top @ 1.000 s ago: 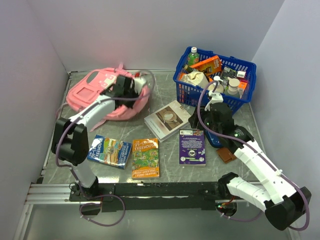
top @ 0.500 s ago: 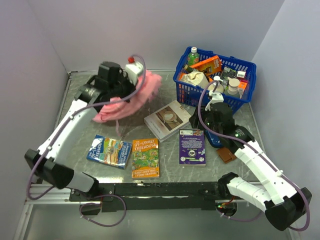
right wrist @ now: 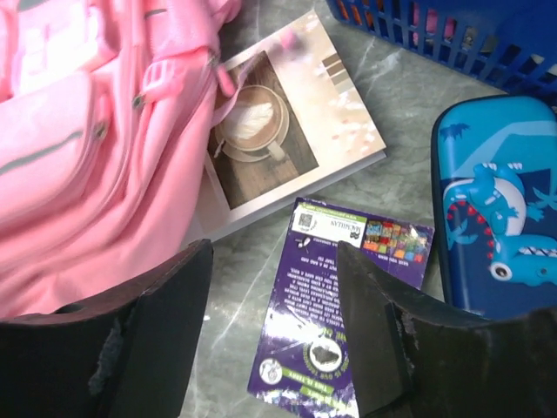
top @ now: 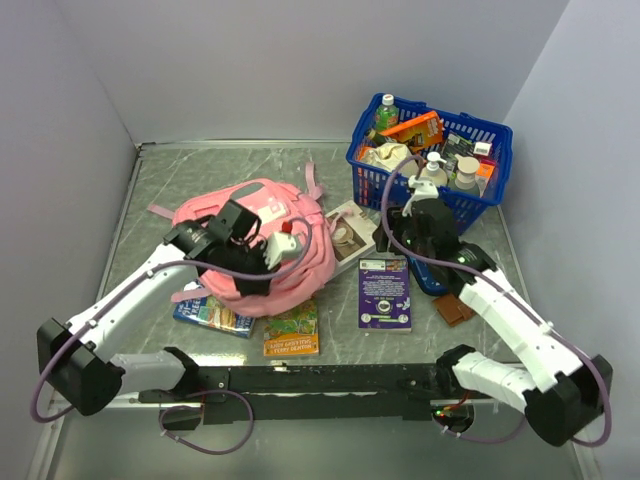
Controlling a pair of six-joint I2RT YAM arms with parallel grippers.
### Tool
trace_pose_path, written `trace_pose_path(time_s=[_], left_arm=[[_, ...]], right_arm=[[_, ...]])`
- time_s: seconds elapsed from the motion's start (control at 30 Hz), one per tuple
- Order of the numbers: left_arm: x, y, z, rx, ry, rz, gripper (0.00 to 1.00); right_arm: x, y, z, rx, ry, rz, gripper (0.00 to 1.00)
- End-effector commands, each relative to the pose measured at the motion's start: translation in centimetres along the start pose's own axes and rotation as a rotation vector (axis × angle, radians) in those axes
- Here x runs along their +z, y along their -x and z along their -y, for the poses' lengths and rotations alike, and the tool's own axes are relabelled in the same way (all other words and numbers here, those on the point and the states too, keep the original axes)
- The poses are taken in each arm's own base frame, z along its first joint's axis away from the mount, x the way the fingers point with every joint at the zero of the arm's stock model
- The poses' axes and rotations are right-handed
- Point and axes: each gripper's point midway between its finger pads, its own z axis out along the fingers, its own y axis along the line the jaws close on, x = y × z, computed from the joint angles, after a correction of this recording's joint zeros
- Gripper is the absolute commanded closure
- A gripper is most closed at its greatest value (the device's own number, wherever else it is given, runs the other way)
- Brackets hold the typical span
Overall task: Pack the student bag
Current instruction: Move the student bag to the center of the board.
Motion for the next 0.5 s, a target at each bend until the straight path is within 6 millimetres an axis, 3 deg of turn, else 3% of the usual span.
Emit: trace_pose_path(time_s=[0.0, 0.03, 0.13, 0.23, 0.37, 0.47], left_arm=[[-0.5, -5.0, 2.4, 0.136, -0.104, -0.111, 0.85], [-0.7, -5.7, 2.9, 0.14, -0.113, -0.119, 0.66], [-0.8, -6.7, 2.9, 0.16, -0.087, -0.113, 0.43], [-1.4, -5.5, 1.4, 0.149, 0.027, -0.066, 0.36], [-3.2, -1.7, -4.2, 0.044, 0.287, 0.056, 0.31], [-4.3, -0.9, -8.1, -0.055, 0.378, 0.116, 0.14]], right_arm=[[2.3, 2.2, -1.3, -0.036, 0.03, 0.038, 0.29], [2.9, 2.9, -1.9, -0.049, 0.055, 0.056, 0.28], [5.0, 3.6, -4.0, -0.089, 0.141, 0.048, 0.23], [7.4, 3.5, -5.9, -0.146, 0.208, 0.004, 0.21], [10.1, 4.1, -7.8, -0.263, 0.254, 0.014, 0.2], [11.4, 3.9, -8.6, -0.368, 0.268, 0.018, 0.21]])
